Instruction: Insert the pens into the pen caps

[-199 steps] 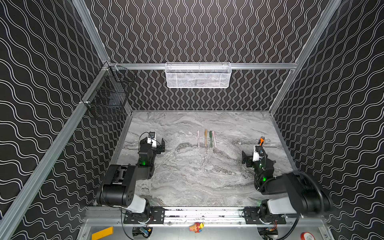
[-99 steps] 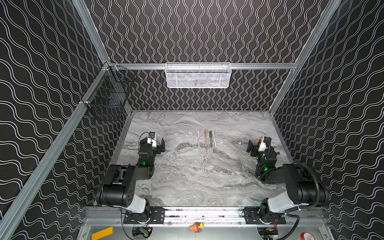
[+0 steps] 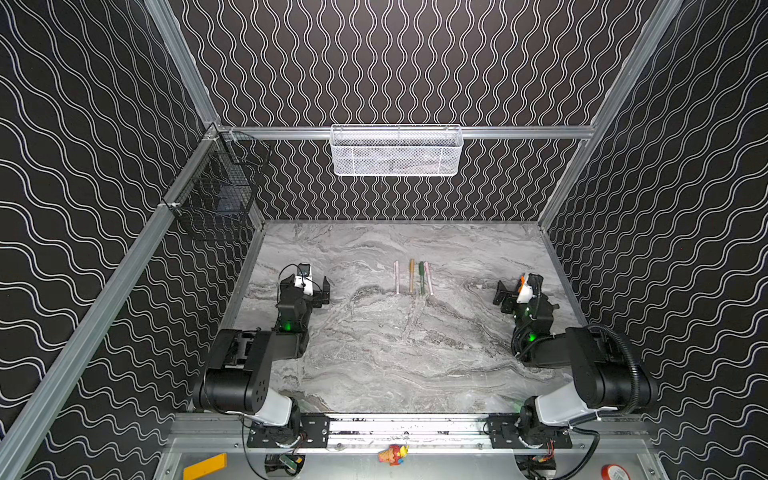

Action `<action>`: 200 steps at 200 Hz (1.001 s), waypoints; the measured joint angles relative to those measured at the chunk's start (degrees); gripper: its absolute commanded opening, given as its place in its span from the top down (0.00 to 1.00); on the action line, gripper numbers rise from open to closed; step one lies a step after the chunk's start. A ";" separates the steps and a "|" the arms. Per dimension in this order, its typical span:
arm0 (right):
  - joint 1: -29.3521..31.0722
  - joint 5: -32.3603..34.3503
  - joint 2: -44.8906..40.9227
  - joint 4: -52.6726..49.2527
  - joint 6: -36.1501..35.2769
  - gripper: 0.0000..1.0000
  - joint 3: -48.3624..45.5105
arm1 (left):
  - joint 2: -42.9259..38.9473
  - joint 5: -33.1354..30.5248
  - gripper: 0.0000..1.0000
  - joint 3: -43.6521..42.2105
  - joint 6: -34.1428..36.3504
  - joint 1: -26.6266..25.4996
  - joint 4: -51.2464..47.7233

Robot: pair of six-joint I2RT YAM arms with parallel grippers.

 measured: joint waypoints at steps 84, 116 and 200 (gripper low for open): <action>0.00 -0.02 0.00 0.00 -0.04 0.00 -0.07 | 0.00 0.00 0.01 0.00 0.00 0.00 0.00; 0.00 -0.02 0.00 0.00 -0.04 0.00 -0.07 | 0.00 0.00 0.01 0.00 0.00 0.00 0.02; 0.00 -0.02 0.00 0.00 -0.04 0.00 -0.07 | 0.20 1.11 0.01 0.68 0.02 0.00 -0.24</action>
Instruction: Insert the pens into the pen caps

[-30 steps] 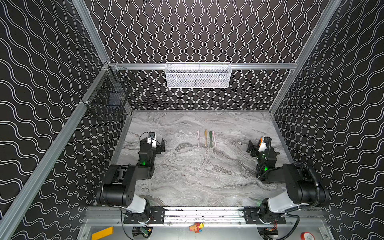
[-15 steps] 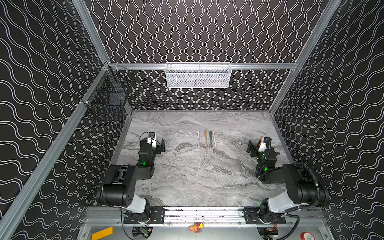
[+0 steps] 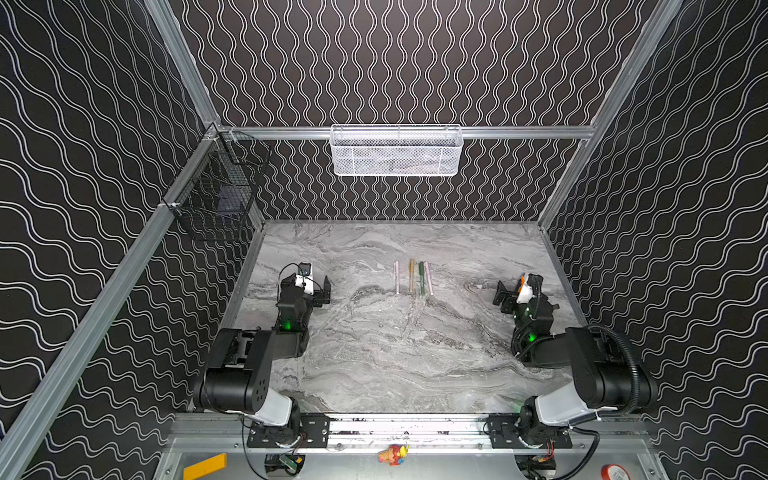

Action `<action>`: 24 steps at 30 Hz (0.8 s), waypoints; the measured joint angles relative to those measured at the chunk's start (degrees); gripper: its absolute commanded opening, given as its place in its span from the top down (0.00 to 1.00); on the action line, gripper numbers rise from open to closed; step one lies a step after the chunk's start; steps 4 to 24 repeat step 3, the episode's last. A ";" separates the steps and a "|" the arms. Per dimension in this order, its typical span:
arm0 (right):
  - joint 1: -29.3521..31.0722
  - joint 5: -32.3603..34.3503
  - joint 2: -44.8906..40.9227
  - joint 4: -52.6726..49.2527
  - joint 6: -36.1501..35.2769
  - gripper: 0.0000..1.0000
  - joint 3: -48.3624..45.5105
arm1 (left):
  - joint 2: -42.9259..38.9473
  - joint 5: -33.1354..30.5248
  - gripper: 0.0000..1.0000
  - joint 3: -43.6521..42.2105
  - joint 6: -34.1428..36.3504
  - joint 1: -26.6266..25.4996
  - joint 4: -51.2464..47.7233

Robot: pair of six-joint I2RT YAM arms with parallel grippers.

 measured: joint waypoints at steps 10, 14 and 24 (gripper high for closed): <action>0.00 0.00 0.00 0.00 0.00 0.00 0.00 | 0.00 0.15 0.01 0.00 0.00 0.00 -0.02; 0.00 0.00 0.00 0.00 0.00 0.00 0.00 | 0.00 0.15 0.01 0.00 0.00 0.00 -0.02; 0.00 0.00 0.00 0.00 0.00 0.00 0.00 | 0.00 0.15 0.01 0.00 0.00 0.00 -0.02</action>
